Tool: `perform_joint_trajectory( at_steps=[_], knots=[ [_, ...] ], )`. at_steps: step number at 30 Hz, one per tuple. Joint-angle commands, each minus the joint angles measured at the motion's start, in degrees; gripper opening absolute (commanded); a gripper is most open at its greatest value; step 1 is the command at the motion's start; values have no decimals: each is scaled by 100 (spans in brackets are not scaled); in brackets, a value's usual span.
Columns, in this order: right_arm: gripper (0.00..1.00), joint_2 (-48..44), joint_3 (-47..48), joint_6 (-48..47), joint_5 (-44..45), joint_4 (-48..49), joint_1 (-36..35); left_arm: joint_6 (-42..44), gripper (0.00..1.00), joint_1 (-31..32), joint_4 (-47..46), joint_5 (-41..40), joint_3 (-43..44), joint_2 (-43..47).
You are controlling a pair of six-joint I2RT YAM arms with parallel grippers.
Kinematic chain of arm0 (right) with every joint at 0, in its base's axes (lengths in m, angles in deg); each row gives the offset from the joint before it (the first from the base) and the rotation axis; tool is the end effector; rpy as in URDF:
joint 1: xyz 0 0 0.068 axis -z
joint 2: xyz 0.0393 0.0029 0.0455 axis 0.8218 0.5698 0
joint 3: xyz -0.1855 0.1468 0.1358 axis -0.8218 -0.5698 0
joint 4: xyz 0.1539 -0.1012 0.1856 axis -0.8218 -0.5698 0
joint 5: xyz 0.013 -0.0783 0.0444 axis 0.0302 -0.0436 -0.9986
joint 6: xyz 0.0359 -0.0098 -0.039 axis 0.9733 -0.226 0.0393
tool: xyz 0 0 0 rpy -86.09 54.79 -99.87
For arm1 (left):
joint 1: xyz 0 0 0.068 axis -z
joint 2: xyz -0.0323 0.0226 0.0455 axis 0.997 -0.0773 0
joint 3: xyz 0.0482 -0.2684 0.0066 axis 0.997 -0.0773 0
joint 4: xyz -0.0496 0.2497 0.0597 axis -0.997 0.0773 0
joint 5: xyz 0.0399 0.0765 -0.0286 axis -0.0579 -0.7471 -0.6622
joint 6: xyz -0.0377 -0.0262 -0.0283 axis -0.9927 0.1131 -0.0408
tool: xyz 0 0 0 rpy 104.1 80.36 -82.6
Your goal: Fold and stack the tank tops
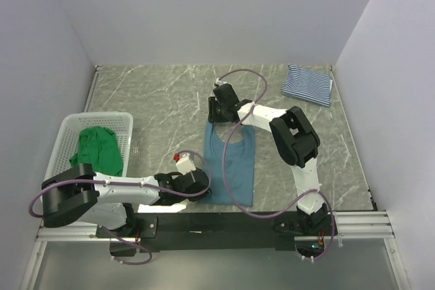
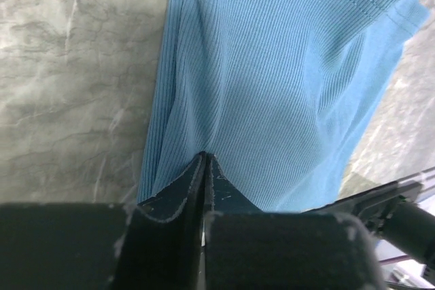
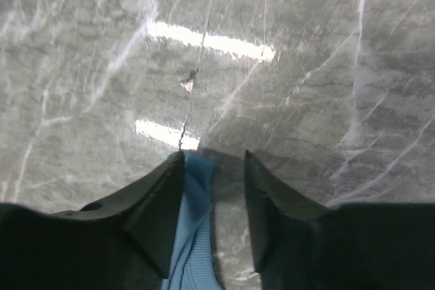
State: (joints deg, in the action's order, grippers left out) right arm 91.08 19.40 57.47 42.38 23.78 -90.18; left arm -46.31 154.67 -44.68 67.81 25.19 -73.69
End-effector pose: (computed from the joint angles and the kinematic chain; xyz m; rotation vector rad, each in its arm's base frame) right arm 0.3836 0.2676 0.1561 -0.2196 2.3998 0.4913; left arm 0.0912 -0.2062 0.1394 -0.5124 2.5303 -0.7619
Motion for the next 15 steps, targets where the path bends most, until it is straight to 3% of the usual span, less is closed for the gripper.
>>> perform_joint_trajectory(
  at_steps=[1, 4, 10, 15],
  knots=[
    [50, -408, 261, -98, 91, -138, 90, 300, 9, 69, 1017, -132, 173, 86],
    [56, -663, 314, -107, 188, -384, 99, 493, 12, 68, 1202, -325, 445, 157],
    [57, -1418, 7, 129, 504, -955, 152, 749, 17, 68, 1440, -554, 876, 367],
    [57, -2736, -1529, 718, 662, -1237, 143, 600, 25, 51, 1974, -756, 851, 1016]
  ],
)
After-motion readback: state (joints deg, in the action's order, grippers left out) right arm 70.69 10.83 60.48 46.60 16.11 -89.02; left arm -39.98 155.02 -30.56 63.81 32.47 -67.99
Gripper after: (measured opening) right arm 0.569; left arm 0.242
